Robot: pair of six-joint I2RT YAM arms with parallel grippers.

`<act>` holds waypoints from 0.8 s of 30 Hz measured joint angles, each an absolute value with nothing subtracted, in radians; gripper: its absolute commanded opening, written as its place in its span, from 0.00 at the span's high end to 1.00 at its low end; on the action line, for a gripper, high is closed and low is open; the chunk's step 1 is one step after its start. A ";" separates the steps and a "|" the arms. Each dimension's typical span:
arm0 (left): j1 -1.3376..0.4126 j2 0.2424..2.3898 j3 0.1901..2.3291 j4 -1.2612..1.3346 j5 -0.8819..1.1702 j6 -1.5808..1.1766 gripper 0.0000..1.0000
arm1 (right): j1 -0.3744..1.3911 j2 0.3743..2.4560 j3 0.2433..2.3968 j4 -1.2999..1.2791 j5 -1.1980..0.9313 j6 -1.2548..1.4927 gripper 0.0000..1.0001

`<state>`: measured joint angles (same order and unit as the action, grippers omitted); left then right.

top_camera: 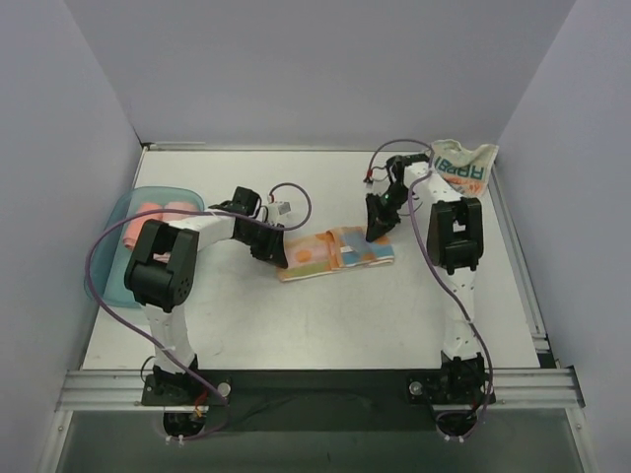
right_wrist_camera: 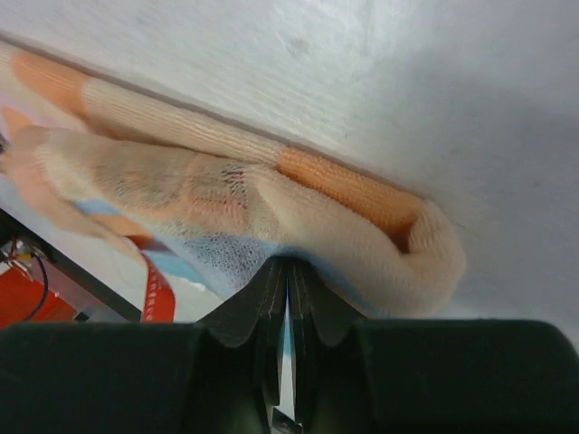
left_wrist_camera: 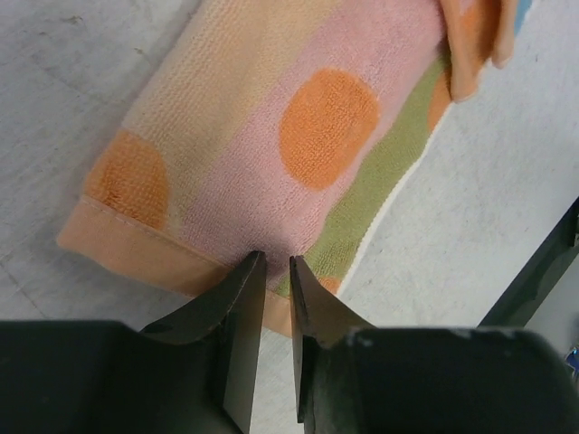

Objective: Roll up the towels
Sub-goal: Fold the towel

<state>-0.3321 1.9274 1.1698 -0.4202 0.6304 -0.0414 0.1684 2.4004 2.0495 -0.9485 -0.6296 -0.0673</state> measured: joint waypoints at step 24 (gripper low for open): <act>-0.270 2.069 1.572 -0.537 0.658 0.082 0.46 | 0.191 1.930 1.486 -0.863 -0.762 -0.133 0.67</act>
<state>-0.2703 2.0689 1.5719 -0.5365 0.6579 0.0818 0.1905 1.9301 1.4857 -0.8635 -0.7624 -0.1329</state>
